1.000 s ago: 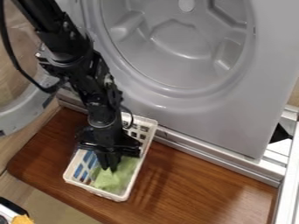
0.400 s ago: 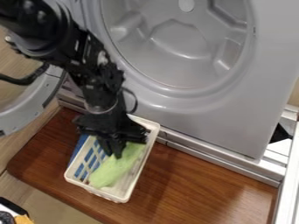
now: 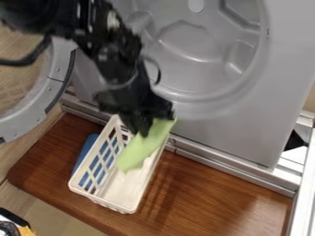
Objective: Put the green cloth inside the washing machine
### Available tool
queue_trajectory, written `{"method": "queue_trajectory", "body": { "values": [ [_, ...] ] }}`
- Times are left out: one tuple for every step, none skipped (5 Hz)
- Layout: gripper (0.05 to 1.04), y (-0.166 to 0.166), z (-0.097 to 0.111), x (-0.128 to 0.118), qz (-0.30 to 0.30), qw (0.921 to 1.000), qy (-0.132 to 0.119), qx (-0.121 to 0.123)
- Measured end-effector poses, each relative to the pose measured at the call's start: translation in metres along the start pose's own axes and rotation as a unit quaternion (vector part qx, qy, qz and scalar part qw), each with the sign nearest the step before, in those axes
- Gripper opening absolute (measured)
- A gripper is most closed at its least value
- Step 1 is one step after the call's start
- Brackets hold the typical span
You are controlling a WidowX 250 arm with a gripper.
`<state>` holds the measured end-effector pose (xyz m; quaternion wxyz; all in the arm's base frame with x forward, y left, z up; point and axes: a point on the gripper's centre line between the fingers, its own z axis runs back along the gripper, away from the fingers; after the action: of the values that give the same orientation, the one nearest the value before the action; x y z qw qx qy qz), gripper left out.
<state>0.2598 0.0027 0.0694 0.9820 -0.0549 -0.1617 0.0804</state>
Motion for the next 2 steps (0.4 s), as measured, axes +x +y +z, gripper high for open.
{"method": "queue_trajectory", "body": {
  "values": [
    [0.06,-0.008,0.015,0.031,-0.008,0.9988,-0.044,-0.022],
    [0.06,-0.009,0.016,0.056,-0.005,0.9979,-0.058,-0.029]
  ]
}}
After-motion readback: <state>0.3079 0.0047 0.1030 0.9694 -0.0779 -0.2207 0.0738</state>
